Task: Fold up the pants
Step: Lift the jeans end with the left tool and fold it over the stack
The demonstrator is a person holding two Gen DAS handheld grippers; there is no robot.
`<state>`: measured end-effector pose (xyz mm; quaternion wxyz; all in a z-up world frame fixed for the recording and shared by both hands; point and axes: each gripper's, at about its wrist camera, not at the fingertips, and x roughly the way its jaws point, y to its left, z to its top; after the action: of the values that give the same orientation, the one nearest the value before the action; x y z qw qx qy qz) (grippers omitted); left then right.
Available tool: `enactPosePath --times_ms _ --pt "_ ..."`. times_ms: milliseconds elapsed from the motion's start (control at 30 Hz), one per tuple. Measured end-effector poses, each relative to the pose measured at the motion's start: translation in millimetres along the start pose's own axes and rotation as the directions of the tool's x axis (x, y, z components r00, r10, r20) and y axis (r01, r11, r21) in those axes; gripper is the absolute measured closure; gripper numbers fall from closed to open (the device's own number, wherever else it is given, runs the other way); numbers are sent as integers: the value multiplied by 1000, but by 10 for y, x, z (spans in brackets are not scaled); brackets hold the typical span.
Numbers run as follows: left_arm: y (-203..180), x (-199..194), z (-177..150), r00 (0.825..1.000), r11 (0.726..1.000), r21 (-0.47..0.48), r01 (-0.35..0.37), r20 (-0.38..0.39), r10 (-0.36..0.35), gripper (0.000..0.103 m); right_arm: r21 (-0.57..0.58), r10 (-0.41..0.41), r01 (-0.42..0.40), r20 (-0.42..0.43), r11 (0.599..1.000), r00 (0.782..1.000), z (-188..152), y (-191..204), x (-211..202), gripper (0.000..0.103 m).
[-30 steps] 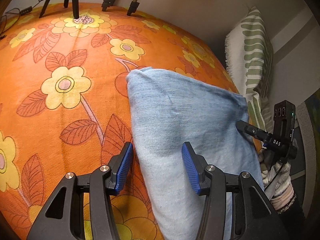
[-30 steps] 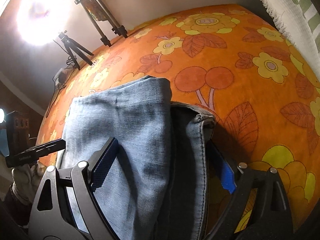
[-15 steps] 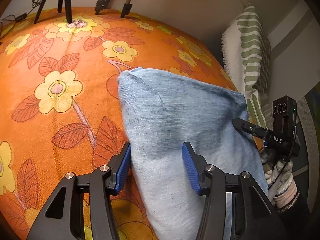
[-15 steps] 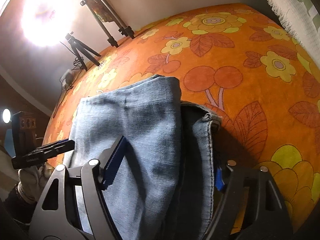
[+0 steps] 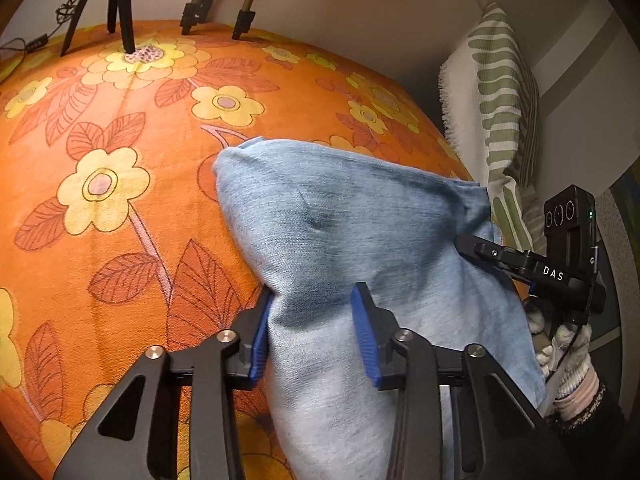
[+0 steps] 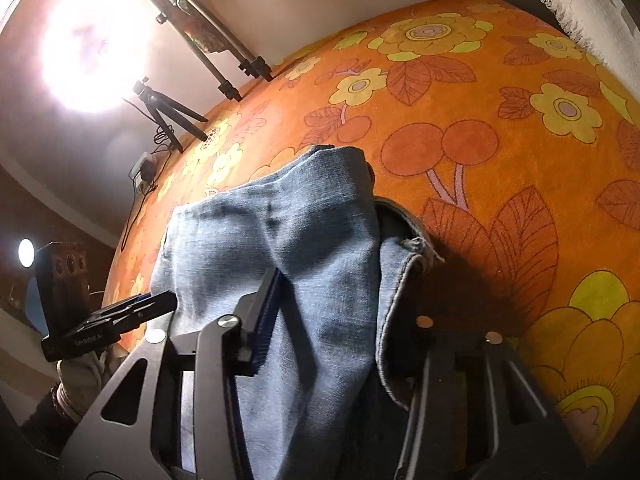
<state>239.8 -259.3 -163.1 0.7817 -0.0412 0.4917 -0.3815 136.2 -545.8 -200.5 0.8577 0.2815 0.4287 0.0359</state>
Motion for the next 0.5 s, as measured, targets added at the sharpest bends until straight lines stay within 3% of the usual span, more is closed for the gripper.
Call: enactPosePath --times_ms 167,300,500 --pt "-52 -10 -4 1000 1000 18 -21 16 20 74 -8 -23 24 8 1000 1000 3 66 -37 69" --pt "-37 11 -1 1000 1000 10 -19 14 19 74 -9 -23 23 6 1000 1000 11 60 -36 69" --pt "-34 46 -4 1000 1000 -12 -16 22 16 65 -3 -38 38 1 999 999 14 63 -30 69"
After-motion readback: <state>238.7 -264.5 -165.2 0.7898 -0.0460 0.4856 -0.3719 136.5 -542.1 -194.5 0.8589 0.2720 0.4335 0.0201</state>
